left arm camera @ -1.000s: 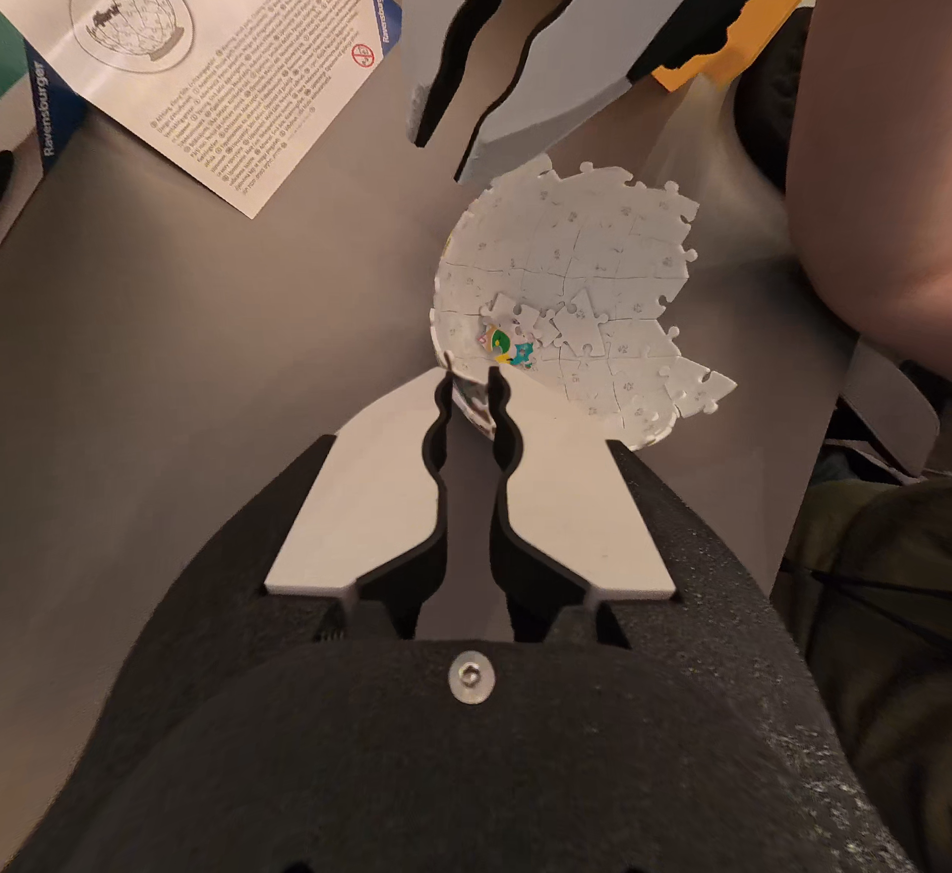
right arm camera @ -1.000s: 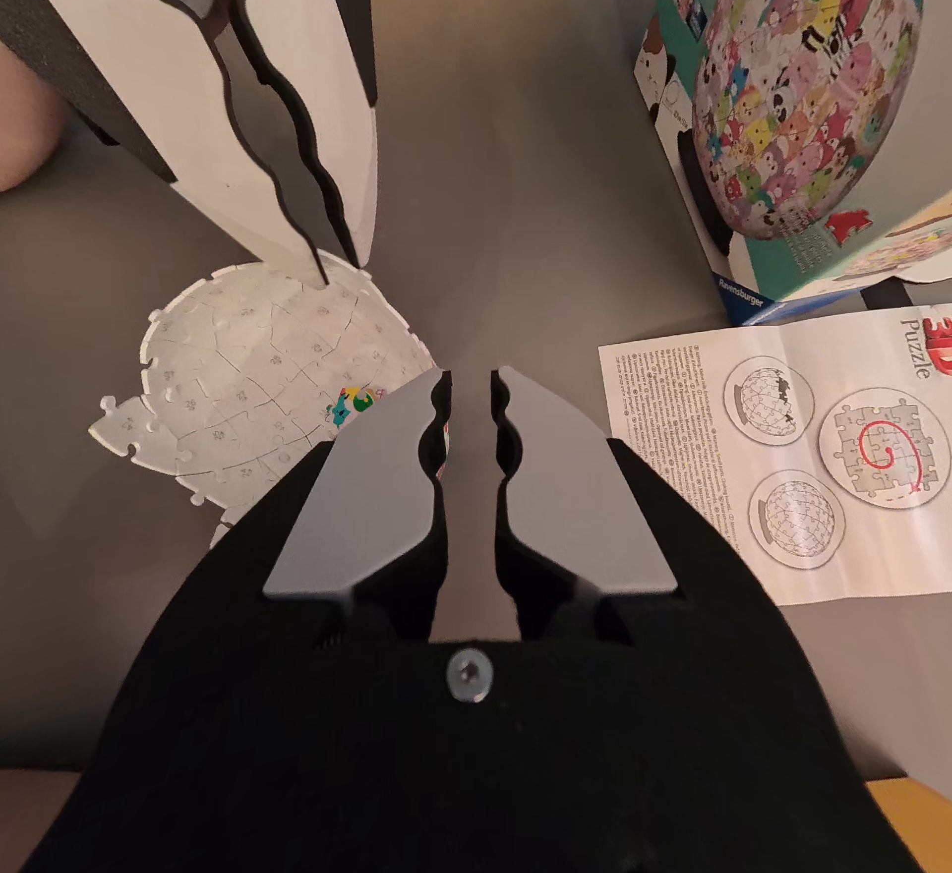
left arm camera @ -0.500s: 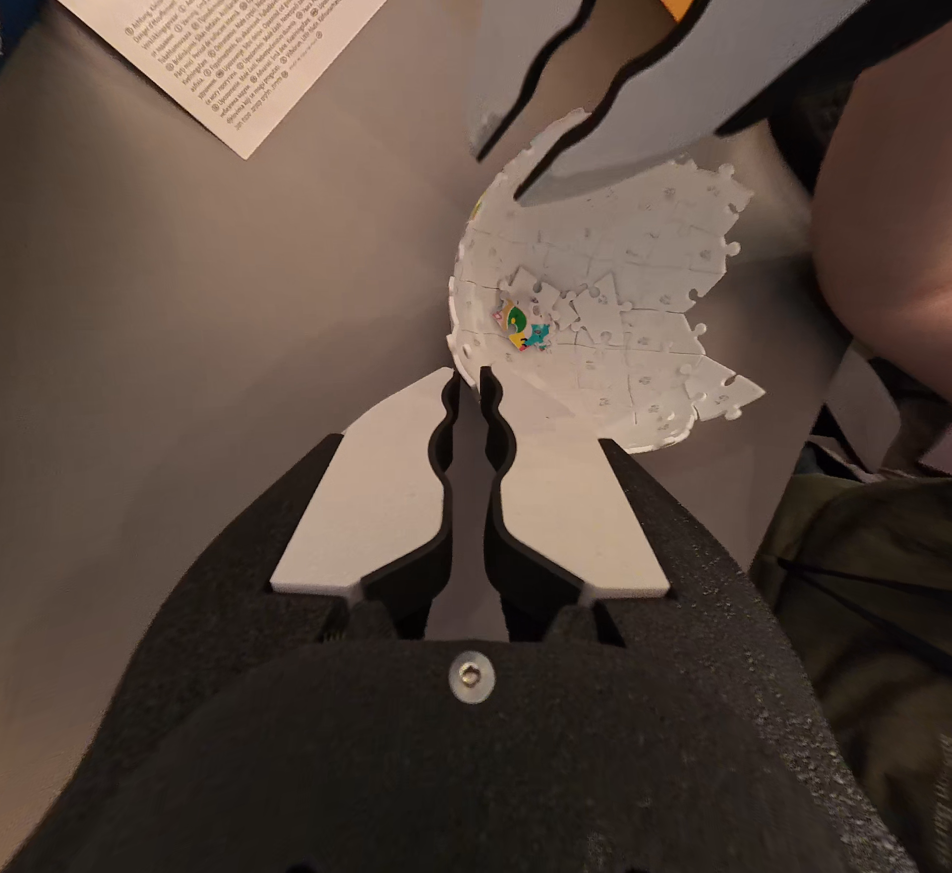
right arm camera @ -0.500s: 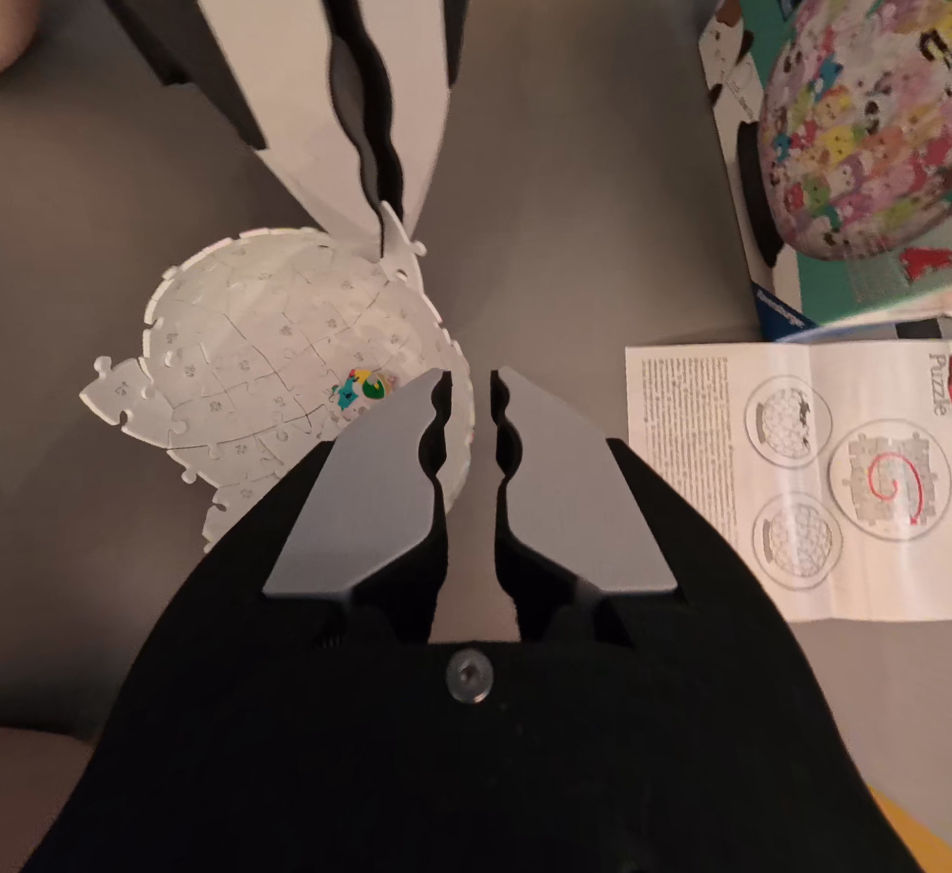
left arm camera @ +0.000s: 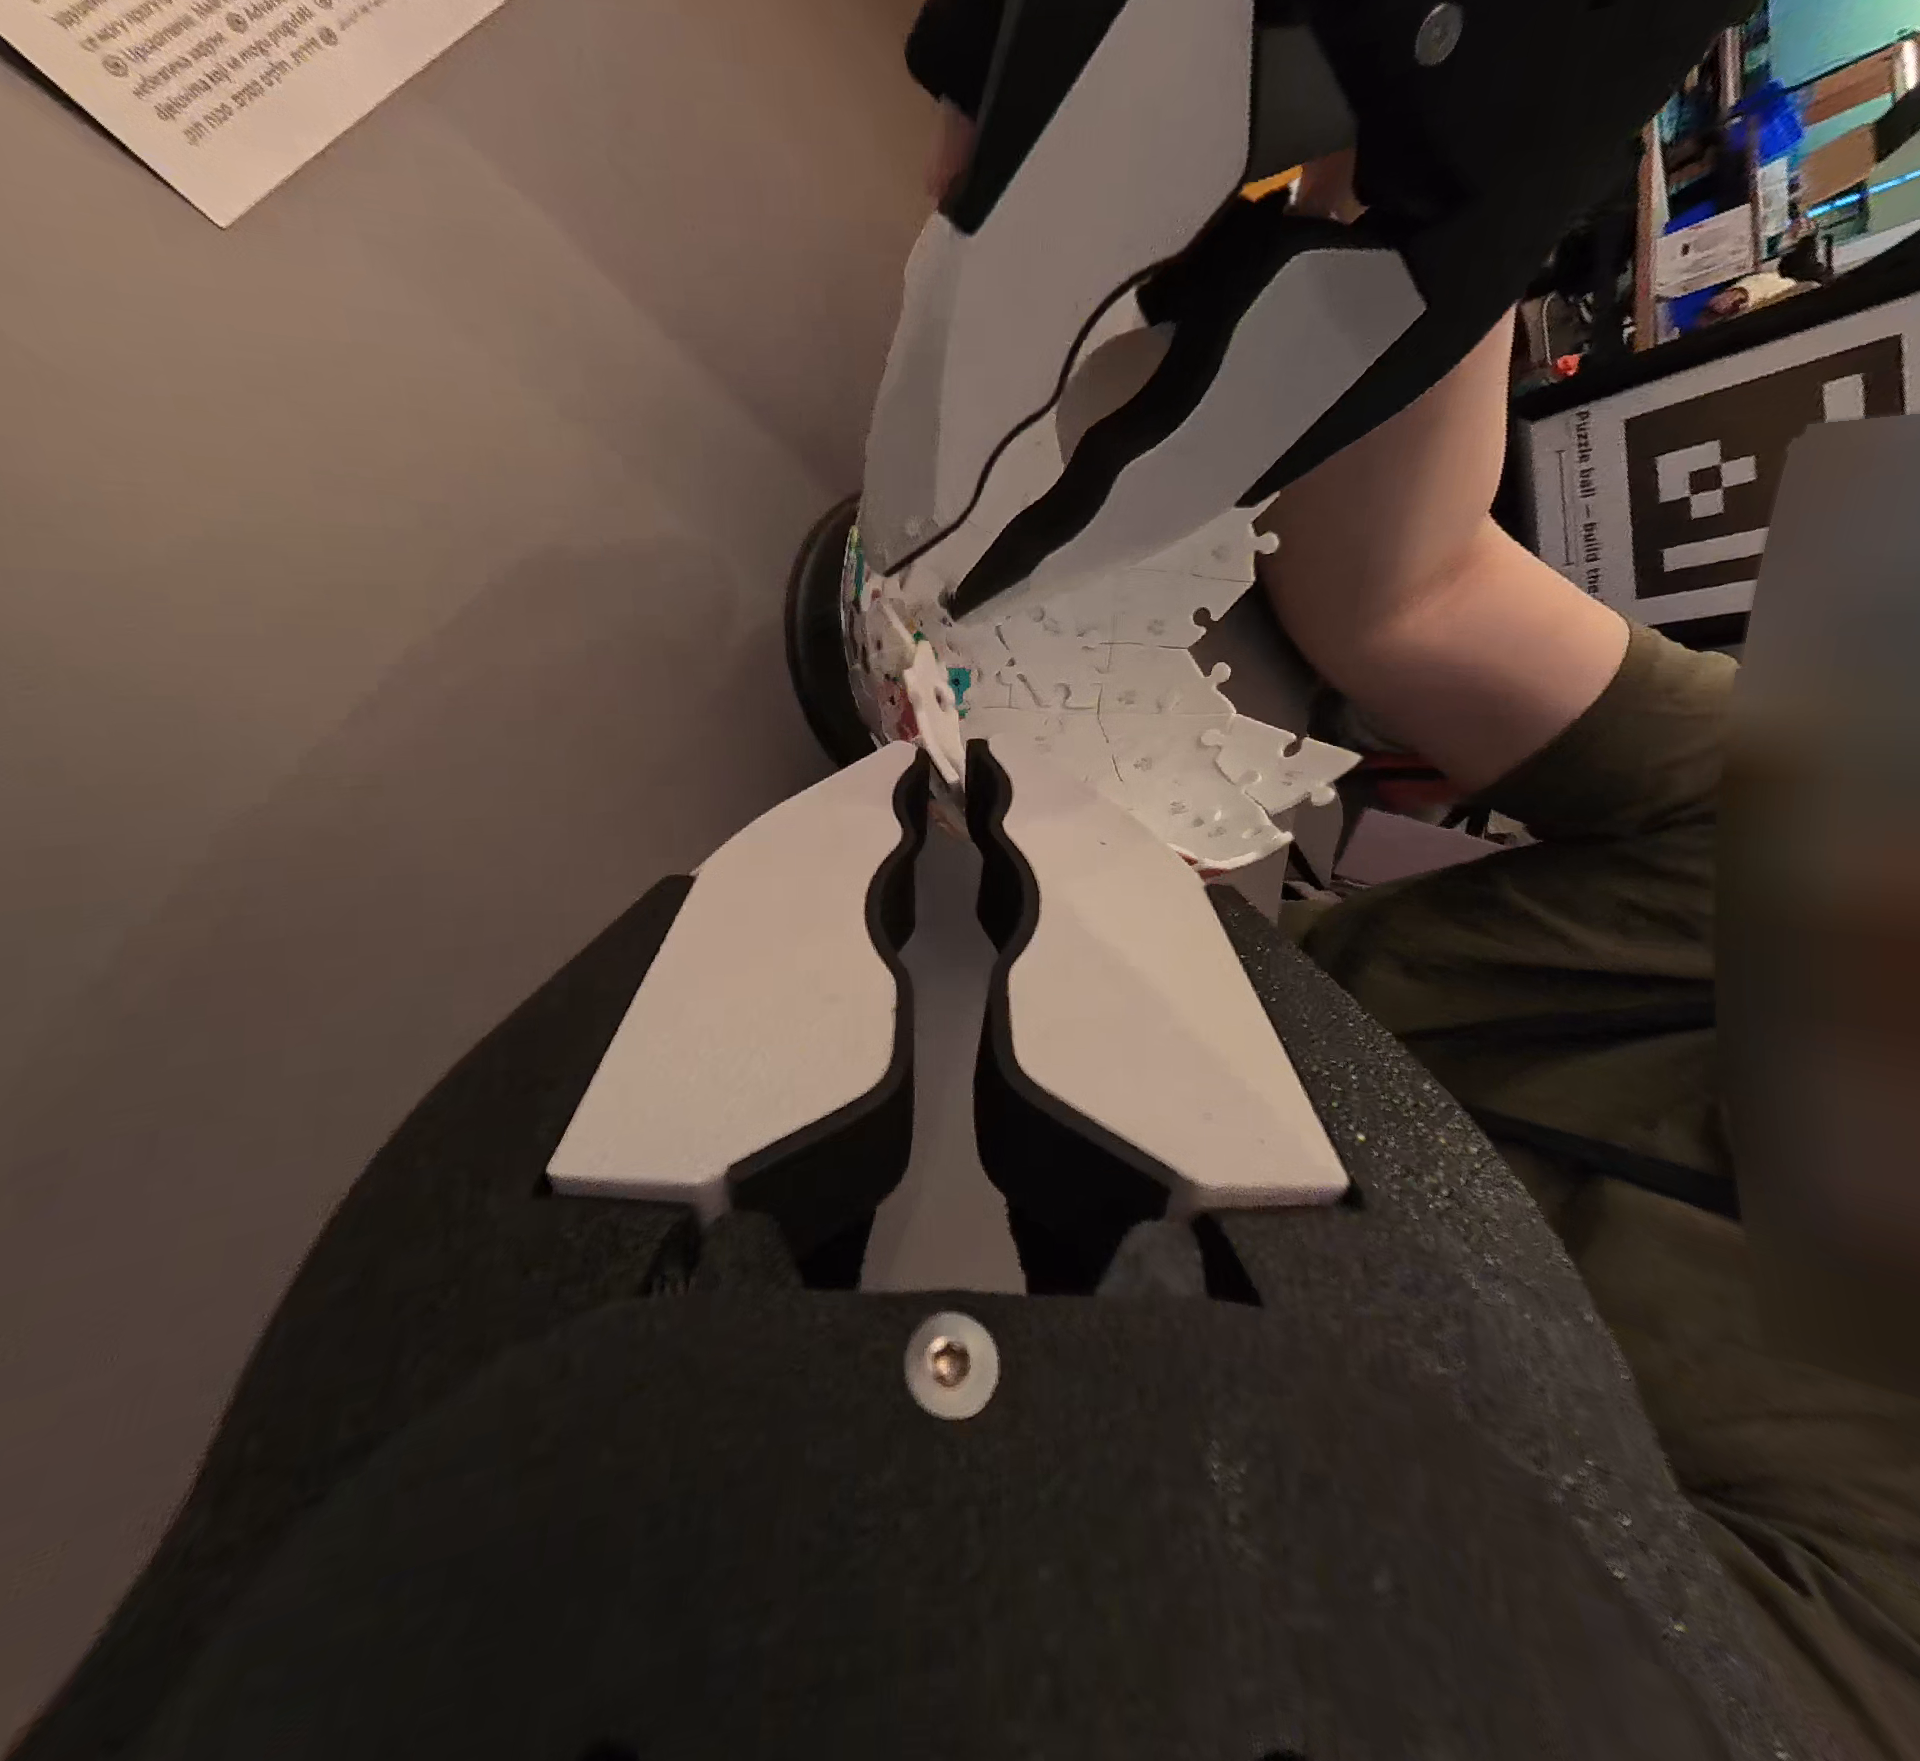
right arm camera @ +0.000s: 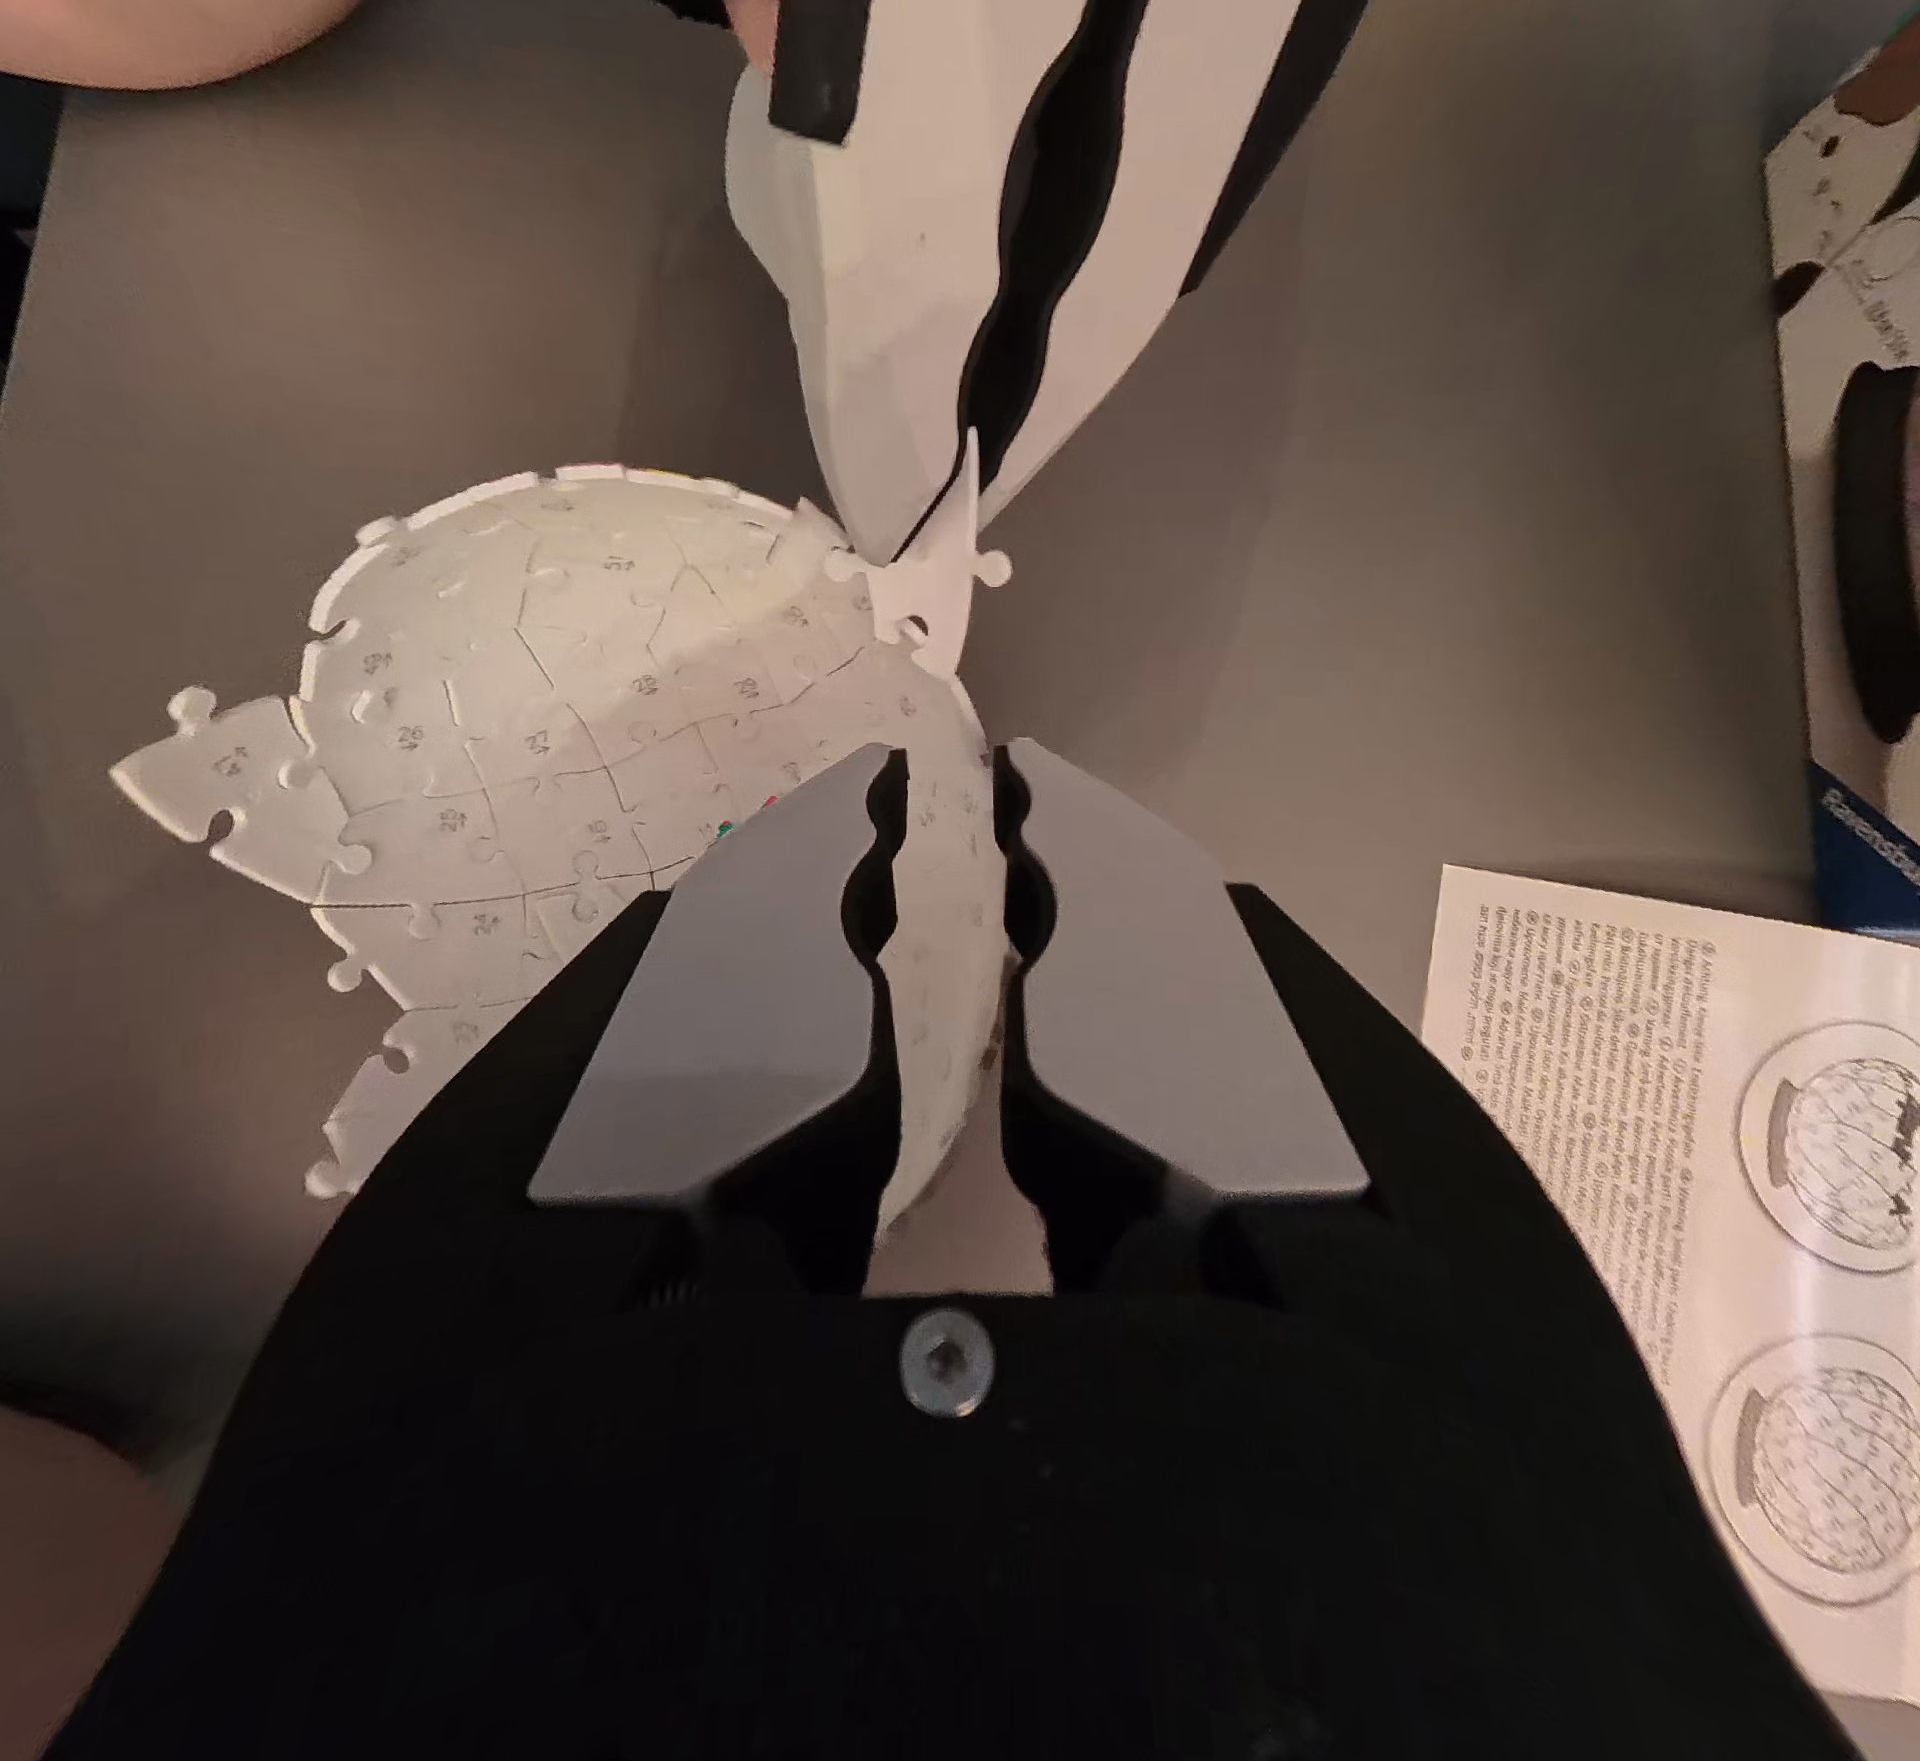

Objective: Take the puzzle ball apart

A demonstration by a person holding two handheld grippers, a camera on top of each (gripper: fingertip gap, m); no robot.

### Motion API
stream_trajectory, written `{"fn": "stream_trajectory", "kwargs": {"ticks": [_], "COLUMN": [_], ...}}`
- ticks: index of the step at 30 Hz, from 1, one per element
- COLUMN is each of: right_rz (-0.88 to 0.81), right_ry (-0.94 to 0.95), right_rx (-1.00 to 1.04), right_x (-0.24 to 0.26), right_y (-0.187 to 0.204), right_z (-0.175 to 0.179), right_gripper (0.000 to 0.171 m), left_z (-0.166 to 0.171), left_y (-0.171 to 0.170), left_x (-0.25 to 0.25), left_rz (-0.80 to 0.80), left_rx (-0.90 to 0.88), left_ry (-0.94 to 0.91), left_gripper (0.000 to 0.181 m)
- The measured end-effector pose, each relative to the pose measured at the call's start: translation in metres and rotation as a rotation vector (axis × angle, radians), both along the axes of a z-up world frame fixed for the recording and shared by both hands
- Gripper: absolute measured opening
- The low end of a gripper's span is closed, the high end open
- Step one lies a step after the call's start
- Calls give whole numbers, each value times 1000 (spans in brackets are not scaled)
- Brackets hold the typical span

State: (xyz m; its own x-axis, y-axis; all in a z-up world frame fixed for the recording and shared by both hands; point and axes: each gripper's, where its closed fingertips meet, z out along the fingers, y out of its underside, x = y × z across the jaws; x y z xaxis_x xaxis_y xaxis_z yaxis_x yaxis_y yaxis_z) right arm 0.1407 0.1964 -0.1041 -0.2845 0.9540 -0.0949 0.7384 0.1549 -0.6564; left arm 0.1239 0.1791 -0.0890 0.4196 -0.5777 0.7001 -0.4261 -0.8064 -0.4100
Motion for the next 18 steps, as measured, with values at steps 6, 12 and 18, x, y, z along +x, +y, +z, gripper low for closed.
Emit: {"fn": "stream_trajectory", "kwargs": {"ticks": [6,12,18], "right_rz": [11,33,56], "right_ry": [18,65,56], "right_rx": [-32,-50,-60], "right_x": [-3,-7,-9], "right_y": [-2,-5,-8], "right_z": [-3,2,-4], "right_gripper": [16,15,8], "left_z": [2,9,6], "left_y": [-2,-4,-8], "left_x": [0,-1,-1], "left_rz": [-25,-42,-115], "left_rx": [53,73,160], "left_ry": [36,-6,39], "left_gripper": [7,7,7]}}
